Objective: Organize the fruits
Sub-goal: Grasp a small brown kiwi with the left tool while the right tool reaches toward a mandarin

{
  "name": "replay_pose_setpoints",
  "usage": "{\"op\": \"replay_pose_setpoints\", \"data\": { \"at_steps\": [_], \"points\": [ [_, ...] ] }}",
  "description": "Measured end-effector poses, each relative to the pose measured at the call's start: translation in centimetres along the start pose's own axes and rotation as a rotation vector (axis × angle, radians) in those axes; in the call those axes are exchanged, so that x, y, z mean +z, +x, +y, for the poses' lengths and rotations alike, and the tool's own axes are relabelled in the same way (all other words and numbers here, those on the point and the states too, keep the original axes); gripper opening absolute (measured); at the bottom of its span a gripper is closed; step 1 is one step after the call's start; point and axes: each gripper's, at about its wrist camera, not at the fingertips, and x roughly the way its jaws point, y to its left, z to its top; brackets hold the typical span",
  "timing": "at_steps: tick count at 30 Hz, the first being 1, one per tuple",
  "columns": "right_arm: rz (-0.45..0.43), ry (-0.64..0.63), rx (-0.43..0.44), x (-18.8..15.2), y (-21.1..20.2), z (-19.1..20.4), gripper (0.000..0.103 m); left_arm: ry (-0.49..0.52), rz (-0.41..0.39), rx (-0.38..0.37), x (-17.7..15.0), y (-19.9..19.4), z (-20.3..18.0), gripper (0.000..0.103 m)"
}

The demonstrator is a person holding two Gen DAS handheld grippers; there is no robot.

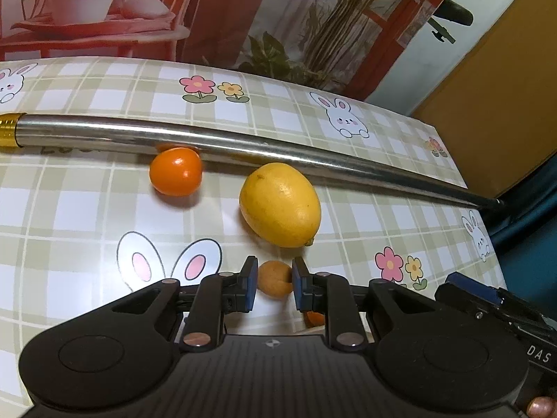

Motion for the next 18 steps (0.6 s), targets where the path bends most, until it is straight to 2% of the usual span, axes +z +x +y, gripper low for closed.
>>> {"op": "replay_pose_setpoints", "data": {
  "at_steps": [18],
  "points": [
    [0.006, 0.013, 0.003, -0.39, 0.06, -0.2, 0.048, -0.003, -0.018, 0.015, -0.07, 0.27, -0.31, 0.026]
  ]
}}
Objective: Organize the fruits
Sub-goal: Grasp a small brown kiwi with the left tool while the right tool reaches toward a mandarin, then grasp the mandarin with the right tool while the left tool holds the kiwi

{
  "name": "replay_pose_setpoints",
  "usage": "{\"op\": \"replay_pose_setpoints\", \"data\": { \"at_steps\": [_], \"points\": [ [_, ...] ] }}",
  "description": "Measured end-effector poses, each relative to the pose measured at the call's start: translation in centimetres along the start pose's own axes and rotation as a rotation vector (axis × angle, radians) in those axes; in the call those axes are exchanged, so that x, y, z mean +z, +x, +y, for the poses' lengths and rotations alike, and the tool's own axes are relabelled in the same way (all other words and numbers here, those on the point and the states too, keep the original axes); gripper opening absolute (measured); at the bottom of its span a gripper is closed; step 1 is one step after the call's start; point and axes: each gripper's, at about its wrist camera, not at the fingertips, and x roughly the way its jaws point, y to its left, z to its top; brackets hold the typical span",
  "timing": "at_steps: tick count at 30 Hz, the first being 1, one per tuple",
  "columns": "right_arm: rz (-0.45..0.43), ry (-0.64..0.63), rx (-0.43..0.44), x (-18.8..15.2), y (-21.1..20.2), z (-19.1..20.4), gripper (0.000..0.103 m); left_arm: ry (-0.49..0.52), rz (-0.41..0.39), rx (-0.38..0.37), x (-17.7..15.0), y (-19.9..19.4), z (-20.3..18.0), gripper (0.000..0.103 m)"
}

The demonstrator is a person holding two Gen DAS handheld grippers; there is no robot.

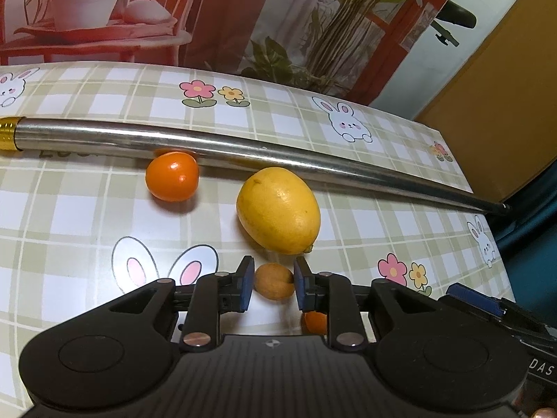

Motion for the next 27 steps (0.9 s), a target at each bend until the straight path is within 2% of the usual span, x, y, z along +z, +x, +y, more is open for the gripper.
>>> {"op": "replay_pose_setpoints", "data": {
  "at_steps": [4, 8, 15, 27],
  "points": [
    [0.007, 0.006, 0.0, -0.2, 0.2, 0.0, 0.048, -0.003, 0.022, -0.014, -0.3, 0.5, -0.1, 0.03],
    [0.01, 0.009, 0.001, -0.2, 0.2, 0.1, 0.048, 0.04, 0.0, 0.021, -0.7, 0.3, -0.6, 0.027],
    [0.031, 0.019, 0.016, -0.3, 0.6, 0.1, 0.048, 0.055, -0.083, 0.025, -0.9, -2.5, -0.2, 0.027],
    [0.13, 0.014, 0.1, 1.0, 4.0, 2.2, 0.045, 0.088, -0.224, 0.141, -3.4, -8.7, 1.7, 0.027]
  ]
}}
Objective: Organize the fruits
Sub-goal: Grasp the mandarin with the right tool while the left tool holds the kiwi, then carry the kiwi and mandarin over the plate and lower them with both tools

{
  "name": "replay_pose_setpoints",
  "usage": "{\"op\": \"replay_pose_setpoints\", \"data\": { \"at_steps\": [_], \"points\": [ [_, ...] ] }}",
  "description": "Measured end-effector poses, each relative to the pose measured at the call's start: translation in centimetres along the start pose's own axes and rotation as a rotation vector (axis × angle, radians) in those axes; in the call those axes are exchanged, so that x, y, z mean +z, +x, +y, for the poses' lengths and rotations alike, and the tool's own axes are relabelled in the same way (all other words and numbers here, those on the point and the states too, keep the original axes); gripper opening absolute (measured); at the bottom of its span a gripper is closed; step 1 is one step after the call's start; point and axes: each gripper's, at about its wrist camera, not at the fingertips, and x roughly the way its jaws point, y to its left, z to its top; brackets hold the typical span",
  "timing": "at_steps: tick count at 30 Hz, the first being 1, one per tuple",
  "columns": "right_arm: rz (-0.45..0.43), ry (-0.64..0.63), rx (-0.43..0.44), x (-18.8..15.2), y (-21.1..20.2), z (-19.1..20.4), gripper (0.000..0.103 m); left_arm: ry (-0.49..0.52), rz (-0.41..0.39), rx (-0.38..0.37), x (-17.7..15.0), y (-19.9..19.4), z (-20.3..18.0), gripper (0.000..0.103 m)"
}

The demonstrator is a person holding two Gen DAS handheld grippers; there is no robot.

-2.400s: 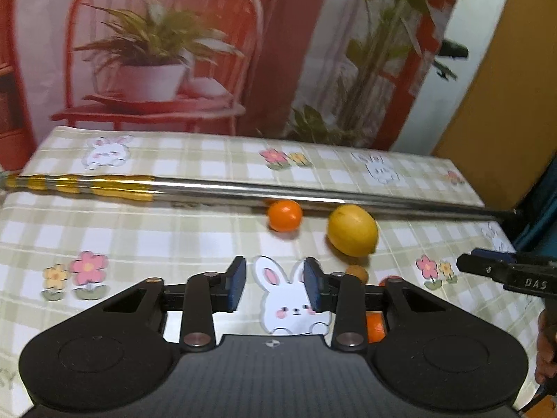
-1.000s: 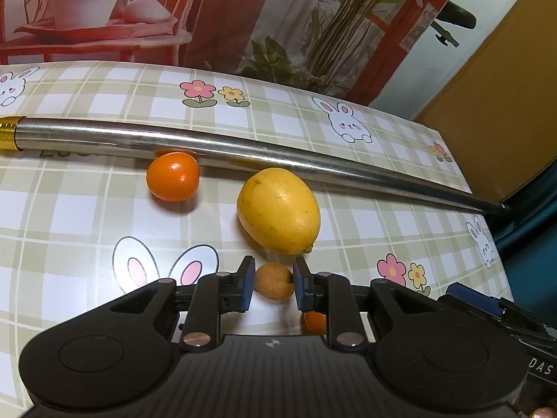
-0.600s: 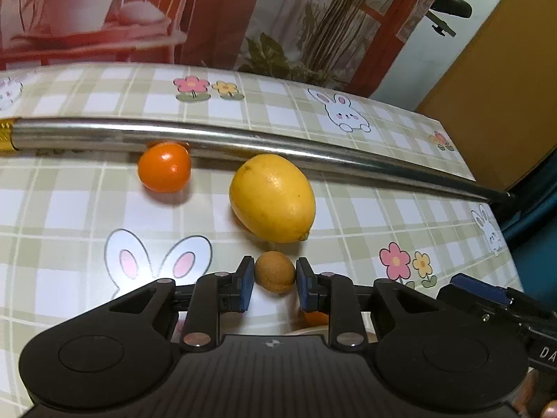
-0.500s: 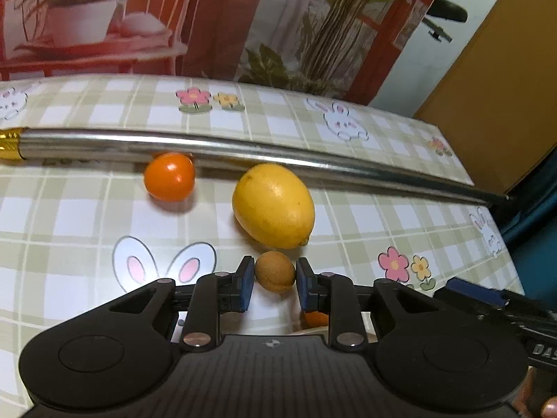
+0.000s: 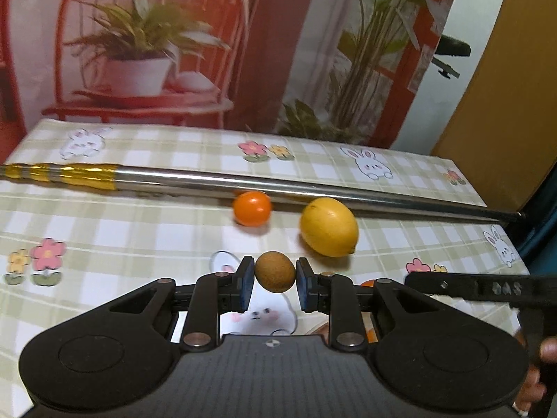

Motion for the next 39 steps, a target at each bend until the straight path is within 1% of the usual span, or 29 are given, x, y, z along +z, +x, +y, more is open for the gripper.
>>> {"op": "replay_pose_setpoints", "data": {
  "at_steps": [3, 10, 13, 19, 22, 27, 30, 33, 39],
  "points": [
    [0.039, 0.012, 0.02, 0.7, 1.2, 0.5, 0.043, 0.005, -0.03, 0.005, -0.3, -1.1, 0.1, 0.027],
    [0.114, -0.008, 0.037, 1.4, 3.4, 1.7, 0.039, 0.04, -0.099, 0.012, -1.2, -2.9, -0.2, 0.027],
    [0.14, -0.001, 0.044, 1.4, 4.0, 1.9, 0.037, 0.055, -0.105, 0.017, -1.6, -3.1, -0.4, 0.027],
    [0.165, 0.036, 0.055, 1.3, 4.7, 1.8, 0.029, 0.062, -0.11, 0.014, -2.4, -3.5, -0.3, 0.027],
    [0.169, 0.051, 0.062, 1.2, 4.8, 1.6, 0.029, 0.079, -0.115, 0.014, -2.7, -3.7, -0.5, 0.027],
    [0.161, 0.074, 0.062, 1.1, 4.7, 1.3, 0.028, 0.06, -0.108, -0.008, -2.9, -4.1, -0.3, 0.027],
    [0.128, 0.068, 0.04, 1.0, 3.9, 1.3, 0.028, 0.04, -0.109, -0.015, -2.9, -4.6, -0.1, 0.027],
    [0.088, 0.077, 0.036, 0.9, 2.6, 1.3, 0.028, 0.015, -0.115, -0.021, -3.0, -5.3, 0.0, 0.027],
    [0.012, 0.077, 0.046, 0.2, -0.4, 1.8, 0.028, 0.013, -0.133, -0.02, -3.2, -7.2, -0.6, 0.027]
  ]
}}
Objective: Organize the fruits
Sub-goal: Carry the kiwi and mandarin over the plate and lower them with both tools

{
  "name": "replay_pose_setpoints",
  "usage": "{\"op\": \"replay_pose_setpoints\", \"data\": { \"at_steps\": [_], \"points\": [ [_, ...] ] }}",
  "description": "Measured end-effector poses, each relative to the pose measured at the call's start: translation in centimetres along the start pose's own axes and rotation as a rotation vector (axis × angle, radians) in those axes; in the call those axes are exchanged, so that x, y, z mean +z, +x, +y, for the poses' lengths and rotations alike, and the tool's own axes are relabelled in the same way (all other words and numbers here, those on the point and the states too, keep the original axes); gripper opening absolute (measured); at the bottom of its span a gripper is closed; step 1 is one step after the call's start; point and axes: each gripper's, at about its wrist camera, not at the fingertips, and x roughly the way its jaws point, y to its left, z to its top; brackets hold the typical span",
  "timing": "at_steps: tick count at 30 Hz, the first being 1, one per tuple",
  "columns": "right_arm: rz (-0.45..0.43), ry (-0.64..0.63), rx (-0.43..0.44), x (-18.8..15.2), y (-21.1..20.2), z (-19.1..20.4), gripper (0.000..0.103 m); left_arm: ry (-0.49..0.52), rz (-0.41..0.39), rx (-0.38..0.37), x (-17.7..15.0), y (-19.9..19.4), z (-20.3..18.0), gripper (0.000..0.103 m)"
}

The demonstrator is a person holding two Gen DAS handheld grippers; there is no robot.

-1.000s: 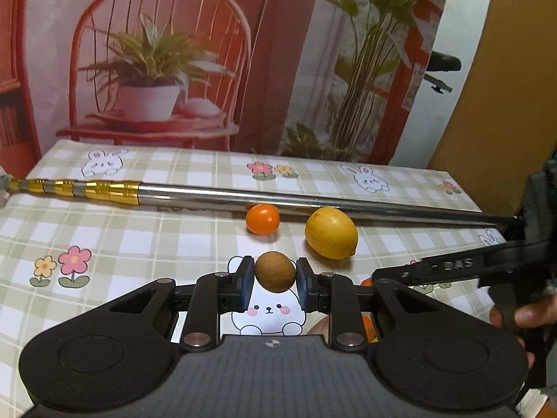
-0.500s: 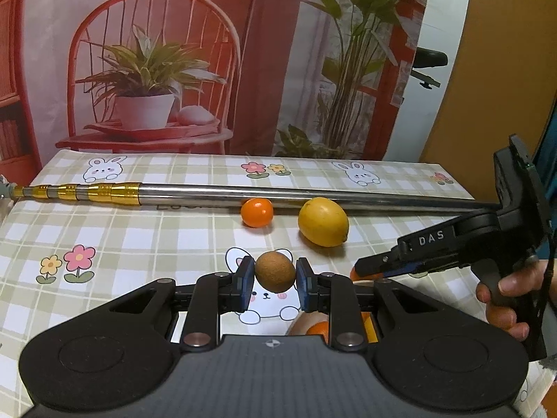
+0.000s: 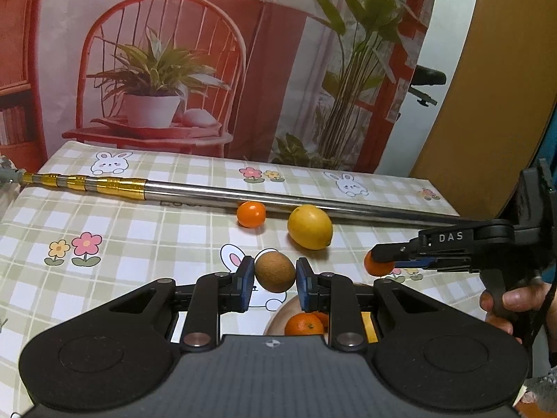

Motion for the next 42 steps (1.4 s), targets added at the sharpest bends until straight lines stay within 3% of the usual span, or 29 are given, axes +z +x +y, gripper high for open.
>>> {"op": "replay_pose_setpoints", "data": {
  "at_steps": [14, 22, 31, 42],
  "points": [
    [-0.086, -0.06, 0.017, -4.8, -7.3, 2.5, 0.028, 0.012, -0.012, -0.039, -2.5, -3.9, -2.6, 0.027],
    [-0.097, -0.079, 0.001, -9.0, -10.1, 2.6, 0.028, 0.06, 0.056, -0.071, -5.7, -3.4, -4.0, 0.027],
    [-0.031, -0.131, -0.028, -12.9, -9.2, 3.1, 0.028, 0.094, 0.125, -0.049, -7.6, -1.9, -3.6, 0.027],
    [0.012, -0.185, -0.078, -13.7, -7.8, 3.5, 0.028, 0.108, 0.157, -0.038, -8.4, -1.0, -3.4, 0.027]
  ]
}}
